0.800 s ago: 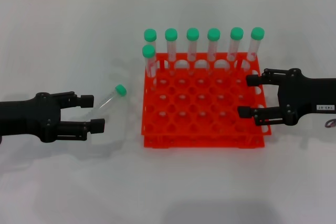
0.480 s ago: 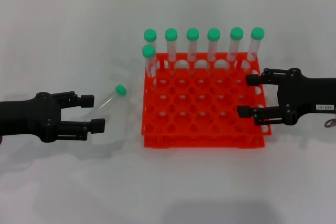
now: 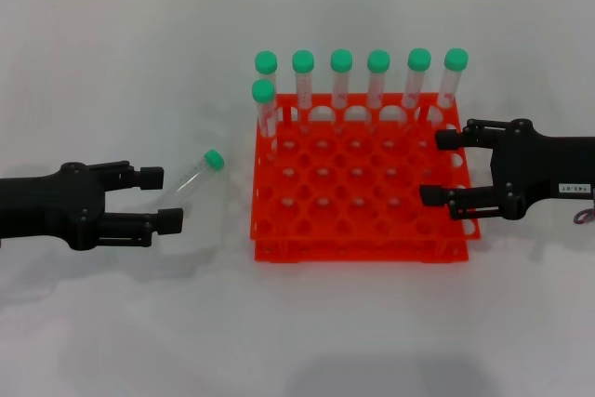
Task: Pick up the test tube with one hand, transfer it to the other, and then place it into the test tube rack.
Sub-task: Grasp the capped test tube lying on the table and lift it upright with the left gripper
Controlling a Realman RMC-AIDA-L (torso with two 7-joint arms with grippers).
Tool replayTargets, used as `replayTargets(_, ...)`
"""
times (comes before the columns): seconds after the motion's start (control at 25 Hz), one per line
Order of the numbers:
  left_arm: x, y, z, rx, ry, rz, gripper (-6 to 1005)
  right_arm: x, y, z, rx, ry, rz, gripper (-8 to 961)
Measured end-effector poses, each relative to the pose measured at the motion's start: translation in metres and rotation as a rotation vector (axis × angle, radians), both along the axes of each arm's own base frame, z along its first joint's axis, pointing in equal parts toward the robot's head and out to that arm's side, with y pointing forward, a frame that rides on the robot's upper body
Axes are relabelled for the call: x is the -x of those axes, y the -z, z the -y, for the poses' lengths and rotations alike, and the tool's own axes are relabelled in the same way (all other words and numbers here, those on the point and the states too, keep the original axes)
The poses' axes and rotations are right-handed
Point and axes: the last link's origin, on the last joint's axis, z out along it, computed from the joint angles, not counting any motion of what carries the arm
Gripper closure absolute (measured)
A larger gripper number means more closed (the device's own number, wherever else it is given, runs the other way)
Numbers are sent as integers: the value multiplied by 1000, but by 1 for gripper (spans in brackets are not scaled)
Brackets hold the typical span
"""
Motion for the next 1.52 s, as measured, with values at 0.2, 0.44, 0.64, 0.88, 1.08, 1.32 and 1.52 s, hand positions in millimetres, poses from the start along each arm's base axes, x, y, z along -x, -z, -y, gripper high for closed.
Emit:
replayTargets(0.2,2,-6,-2,12,-23,-15,124,0,0,0,-1,2,-1,140)
replayTargets(0.44,6,-34,-16,65,-144,-84,125,-1,0,-1,-4,9,-2,140)
replayTargets(0.64,5,-51,-30,115,-258,-181,125,0,1,-2,-4,14,-3,139)
replayTargets(0.88,1,-54,-45,197,-361,-328,125,2,2,-2,-1,11,-14,140)
replayTargets(1.08,-2,-54,-60,231,-415,-498,125,4,2,-2,-1,10,-33,139)
replayTargets(1.32,-5,-56,-73,210,-411,-597,126,4,2,-1,-1,12,-38,139)
replayTargets(1.52,-7,-50,-84,180,-376,-682,126,7,5,-2,4,4,-36,140)
